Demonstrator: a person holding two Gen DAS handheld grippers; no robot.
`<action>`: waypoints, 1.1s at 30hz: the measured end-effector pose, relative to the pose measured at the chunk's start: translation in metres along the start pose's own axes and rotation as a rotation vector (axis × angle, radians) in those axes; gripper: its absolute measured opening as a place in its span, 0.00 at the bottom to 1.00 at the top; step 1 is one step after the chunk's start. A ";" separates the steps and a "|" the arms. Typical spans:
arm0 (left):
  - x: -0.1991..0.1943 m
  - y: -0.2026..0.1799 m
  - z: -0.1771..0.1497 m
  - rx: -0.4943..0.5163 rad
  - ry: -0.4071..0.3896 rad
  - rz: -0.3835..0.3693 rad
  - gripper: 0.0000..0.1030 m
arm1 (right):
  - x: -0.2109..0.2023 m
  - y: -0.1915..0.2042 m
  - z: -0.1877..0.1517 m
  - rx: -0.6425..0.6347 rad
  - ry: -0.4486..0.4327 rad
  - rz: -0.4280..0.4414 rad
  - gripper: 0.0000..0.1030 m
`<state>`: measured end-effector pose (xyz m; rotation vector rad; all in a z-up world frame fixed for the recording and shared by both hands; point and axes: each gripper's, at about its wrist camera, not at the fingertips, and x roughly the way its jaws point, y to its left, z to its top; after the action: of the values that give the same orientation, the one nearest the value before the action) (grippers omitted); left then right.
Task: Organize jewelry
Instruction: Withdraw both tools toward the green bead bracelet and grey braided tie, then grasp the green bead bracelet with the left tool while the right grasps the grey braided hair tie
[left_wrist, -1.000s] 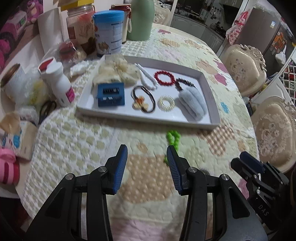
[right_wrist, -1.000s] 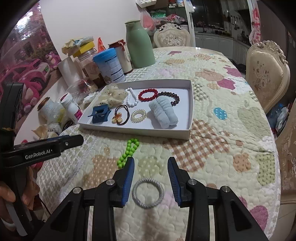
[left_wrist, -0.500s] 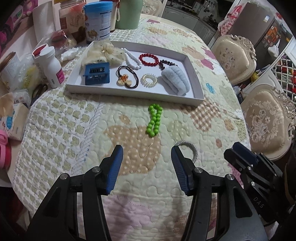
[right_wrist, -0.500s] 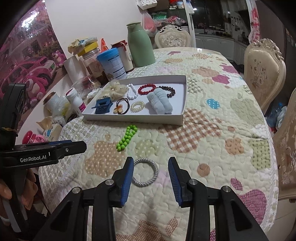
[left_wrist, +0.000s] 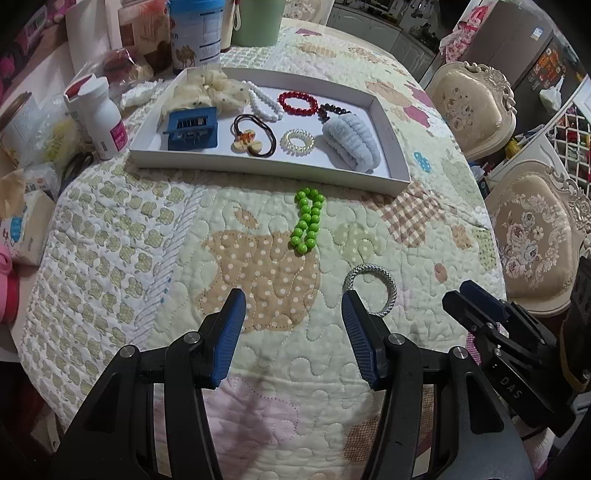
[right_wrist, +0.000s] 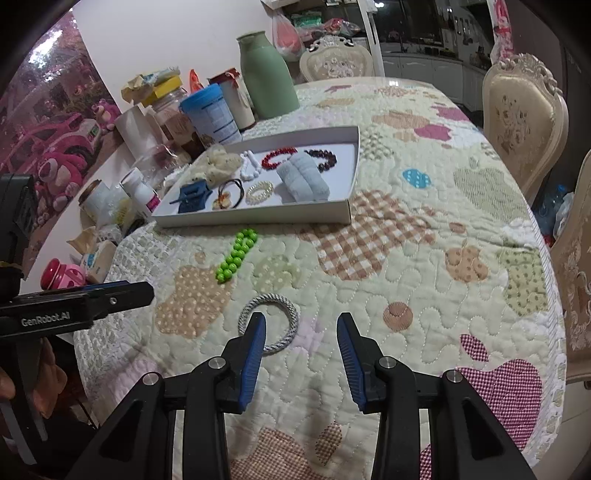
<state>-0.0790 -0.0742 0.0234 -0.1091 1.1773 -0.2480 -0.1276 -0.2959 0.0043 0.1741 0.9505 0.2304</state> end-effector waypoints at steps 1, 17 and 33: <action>0.001 0.001 0.000 -0.003 0.002 -0.003 0.52 | 0.004 -0.002 -0.001 0.003 0.010 0.003 0.37; 0.053 0.004 0.038 0.014 0.075 0.018 0.52 | 0.075 0.016 0.000 -0.101 0.065 -0.069 0.28; 0.114 -0.028 0.063 0.173 0.068 0.154 0.50 | 0.067 -0.005 -0.005 -0.019 0.034 -0.085 0.09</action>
<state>0.0168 -0.1326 -0.0487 0.1421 1.2197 -0.2184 -0.0936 -0.2828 -0.0519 0.1125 0.9872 0.1644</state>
